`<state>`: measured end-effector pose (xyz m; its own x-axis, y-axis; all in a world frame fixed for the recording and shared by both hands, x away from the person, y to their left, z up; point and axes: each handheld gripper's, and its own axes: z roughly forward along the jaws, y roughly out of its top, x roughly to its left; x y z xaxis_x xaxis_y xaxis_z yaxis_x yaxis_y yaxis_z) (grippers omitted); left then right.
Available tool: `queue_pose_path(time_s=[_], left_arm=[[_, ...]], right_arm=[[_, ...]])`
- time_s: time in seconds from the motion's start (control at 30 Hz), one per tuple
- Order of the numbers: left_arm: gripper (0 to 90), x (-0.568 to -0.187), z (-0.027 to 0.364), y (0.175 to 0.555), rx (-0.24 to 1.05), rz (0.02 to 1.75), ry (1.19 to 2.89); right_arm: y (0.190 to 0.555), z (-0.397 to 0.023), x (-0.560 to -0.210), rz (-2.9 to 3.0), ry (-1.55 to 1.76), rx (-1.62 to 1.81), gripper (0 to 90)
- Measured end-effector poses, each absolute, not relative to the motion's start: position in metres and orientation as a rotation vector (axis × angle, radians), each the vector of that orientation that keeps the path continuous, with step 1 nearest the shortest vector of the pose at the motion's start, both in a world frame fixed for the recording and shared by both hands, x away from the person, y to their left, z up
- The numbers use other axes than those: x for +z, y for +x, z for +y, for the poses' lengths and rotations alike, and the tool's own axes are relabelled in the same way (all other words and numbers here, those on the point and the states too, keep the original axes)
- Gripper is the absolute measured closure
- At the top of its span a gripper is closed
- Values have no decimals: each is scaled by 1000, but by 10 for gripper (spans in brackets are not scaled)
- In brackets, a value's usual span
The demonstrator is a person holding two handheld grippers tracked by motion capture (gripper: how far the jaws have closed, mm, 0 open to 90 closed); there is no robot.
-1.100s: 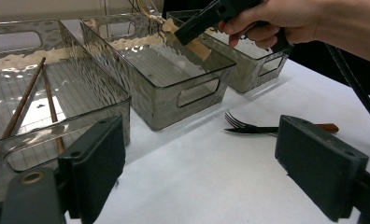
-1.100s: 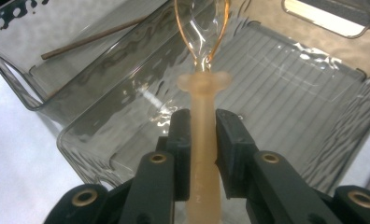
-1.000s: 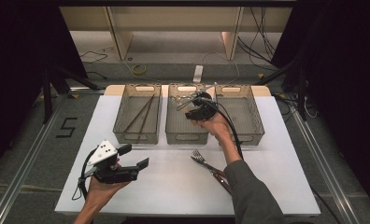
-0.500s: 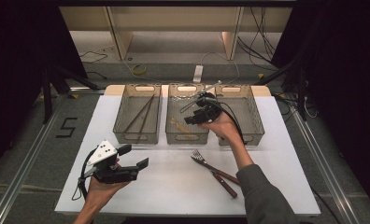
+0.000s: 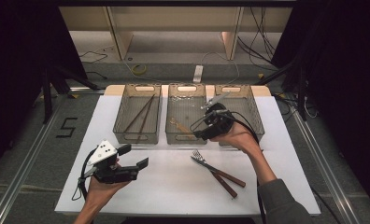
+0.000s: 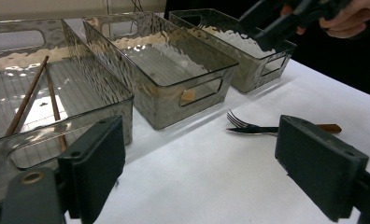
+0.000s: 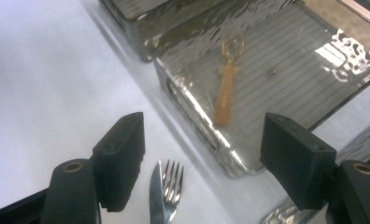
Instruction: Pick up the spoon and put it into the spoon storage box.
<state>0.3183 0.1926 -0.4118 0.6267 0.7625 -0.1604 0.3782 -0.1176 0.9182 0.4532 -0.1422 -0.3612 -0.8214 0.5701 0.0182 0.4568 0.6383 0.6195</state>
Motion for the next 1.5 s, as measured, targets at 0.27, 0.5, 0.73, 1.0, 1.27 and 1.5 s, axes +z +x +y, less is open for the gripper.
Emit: queue_pose_path(time_s=[0.27,0.5,0.73,1.0,1.27,1.5], left_arm=[[157,-412,192,318,429,934,1733],[157,-412,192,318,430,936,1733],[157,-412,193,318,433,937,1730],[157,-411,193,317,434,934,1729],[157,-412,193,317,433,933,1732],[157,-411,194,317,432,935,1730]], right_arm=[[433,-157,-365,2687,821,907,265],[414,-169,-373,2697,796,853,255],[401,-178,-381,2708,800,776,263],[394,-189,-394,2729,832,719,268],[388,-192,-403,2761,842,649,278],[387,-192,-412,2784,852,583,280]])
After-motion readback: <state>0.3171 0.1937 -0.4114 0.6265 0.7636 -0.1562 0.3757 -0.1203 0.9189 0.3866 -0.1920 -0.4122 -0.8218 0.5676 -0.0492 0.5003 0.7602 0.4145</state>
